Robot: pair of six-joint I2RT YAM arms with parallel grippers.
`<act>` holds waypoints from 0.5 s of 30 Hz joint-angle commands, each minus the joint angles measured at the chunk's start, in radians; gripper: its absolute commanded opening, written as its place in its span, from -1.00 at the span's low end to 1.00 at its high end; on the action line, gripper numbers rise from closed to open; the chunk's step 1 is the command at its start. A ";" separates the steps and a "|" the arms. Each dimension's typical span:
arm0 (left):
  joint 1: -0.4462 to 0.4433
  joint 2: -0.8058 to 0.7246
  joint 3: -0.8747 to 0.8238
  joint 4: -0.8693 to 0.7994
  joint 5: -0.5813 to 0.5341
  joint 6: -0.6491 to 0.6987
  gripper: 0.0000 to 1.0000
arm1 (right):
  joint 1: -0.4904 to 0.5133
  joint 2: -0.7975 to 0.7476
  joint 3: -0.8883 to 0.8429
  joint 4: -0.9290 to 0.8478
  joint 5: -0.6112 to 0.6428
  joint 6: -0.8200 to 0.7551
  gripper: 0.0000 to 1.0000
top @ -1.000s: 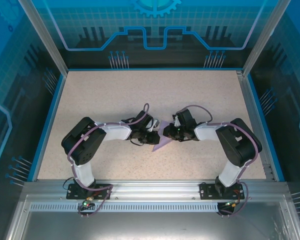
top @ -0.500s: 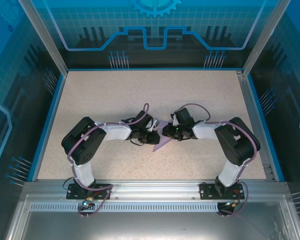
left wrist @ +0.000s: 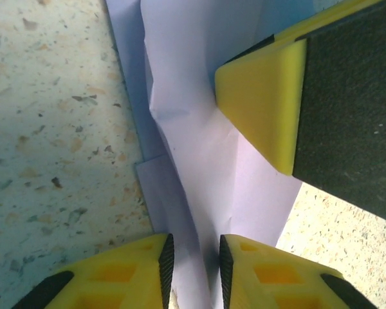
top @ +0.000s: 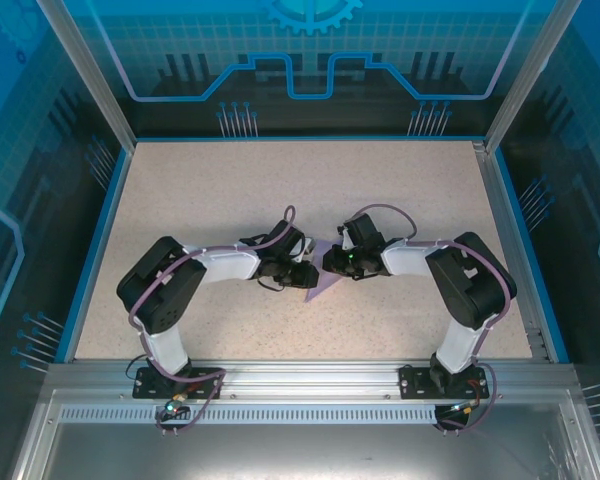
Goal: Fold a paper plane with a square sheet of paper (pick it up from the middle)
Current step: Fourth fold the wing at the center of the table.
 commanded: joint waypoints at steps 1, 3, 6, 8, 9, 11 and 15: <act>0.010 -0.047 0.027 -0.058 -0.034 0.017 -0.39 | 0.017 0.071 -0.023 -0.119 0.077 -0.025 -0.66; 0.009 -0.046 0.038 -0.077 -0.049 0.027 -0.34 | 0.017 0.070 -0.024 -0.116 0.074 -0.024 -0.67; 0.008 -0.030 0.040 -0.078 -0.045 0.033 -0.28 | 0.018 0.069 -0.026 -0.111 0.072 -0.021 -0.67; 0.009 -0.012 0.044 -0.068 -0.029 0.030 -0.28 | 0.017 0.066 -0.024 -0.110 0.069 -0.021 -0.67; 0.009 -0.006 0.046 -0.062 -0.025 0.027 -0.28 | 0.018 0.064 -0.025 -0.110 0.069 -0.021 -0.67; 0.008 0.006 0.052 -0.053 -0.021 0.024 -0.29 | 0.018 0.061 -0.025 -0.113 0.067 -0.021 -0.67; 0.009 0.026 0.061 -0.054 -0.027 0.028 -0.32 | 0.018 0.055 -0.027 -0.113 0.066 -0.021 -0.67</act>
